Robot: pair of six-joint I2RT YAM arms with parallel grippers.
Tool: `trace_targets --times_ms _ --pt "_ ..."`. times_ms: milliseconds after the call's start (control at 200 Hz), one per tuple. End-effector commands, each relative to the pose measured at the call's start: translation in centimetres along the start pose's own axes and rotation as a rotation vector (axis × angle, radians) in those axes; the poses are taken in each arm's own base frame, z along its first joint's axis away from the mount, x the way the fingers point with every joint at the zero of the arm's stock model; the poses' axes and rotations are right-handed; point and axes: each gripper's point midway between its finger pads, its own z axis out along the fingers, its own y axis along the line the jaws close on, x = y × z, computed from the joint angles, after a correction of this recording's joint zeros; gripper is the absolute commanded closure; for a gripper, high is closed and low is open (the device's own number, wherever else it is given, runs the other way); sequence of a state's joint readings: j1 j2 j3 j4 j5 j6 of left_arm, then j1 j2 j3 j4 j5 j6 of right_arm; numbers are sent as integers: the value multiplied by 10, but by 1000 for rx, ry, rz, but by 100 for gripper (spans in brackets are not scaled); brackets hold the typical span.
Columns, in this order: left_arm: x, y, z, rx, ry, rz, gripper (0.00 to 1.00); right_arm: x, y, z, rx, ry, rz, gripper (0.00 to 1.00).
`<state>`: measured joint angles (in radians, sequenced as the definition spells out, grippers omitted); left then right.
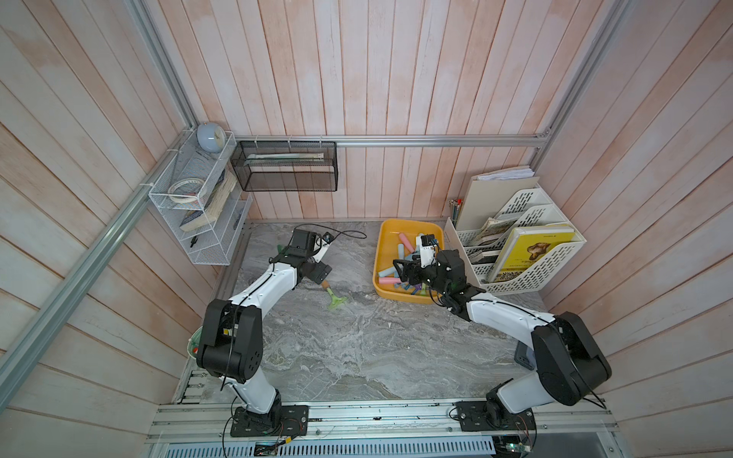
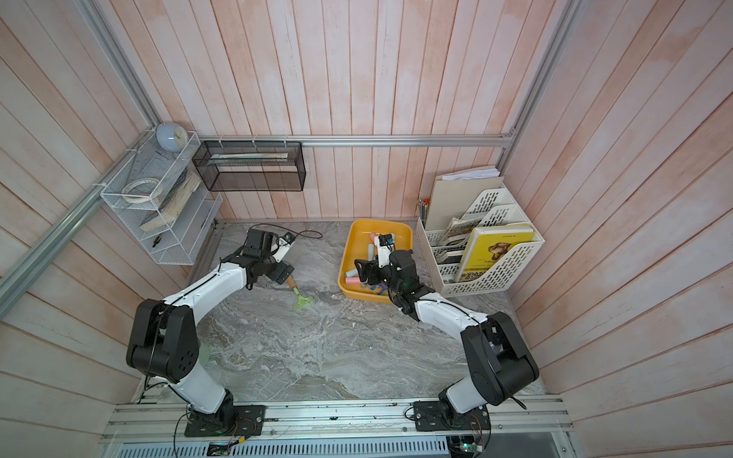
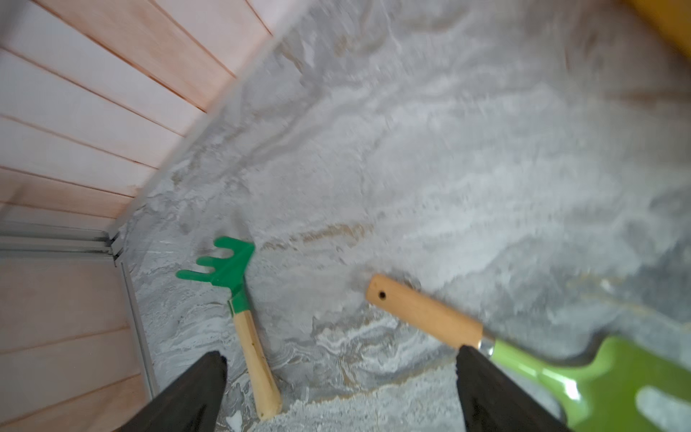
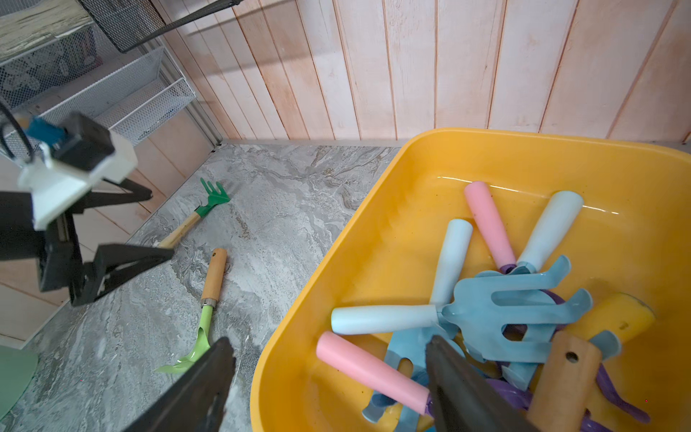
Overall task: Take the hand rake out of the storage box
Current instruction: Place the rake at the center of the board, then move the rake to the center of the board.
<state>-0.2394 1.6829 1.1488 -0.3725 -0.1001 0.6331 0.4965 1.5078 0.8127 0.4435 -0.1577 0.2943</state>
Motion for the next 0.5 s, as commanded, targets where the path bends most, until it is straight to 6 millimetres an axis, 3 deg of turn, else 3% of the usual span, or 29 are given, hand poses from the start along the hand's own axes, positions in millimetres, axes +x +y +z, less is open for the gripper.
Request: trace_targets --times_ms 0,175,495 --pt "8 -26 4 68 -30 316 0 2 -3 0 10 10 -2 17" --pt "28 -46 21 134 8 413 0 1 -8 -3 21 -2 0 17" --pt "14 -79 40 225 -30 470 0 5 -15 0 24 7 11 17"
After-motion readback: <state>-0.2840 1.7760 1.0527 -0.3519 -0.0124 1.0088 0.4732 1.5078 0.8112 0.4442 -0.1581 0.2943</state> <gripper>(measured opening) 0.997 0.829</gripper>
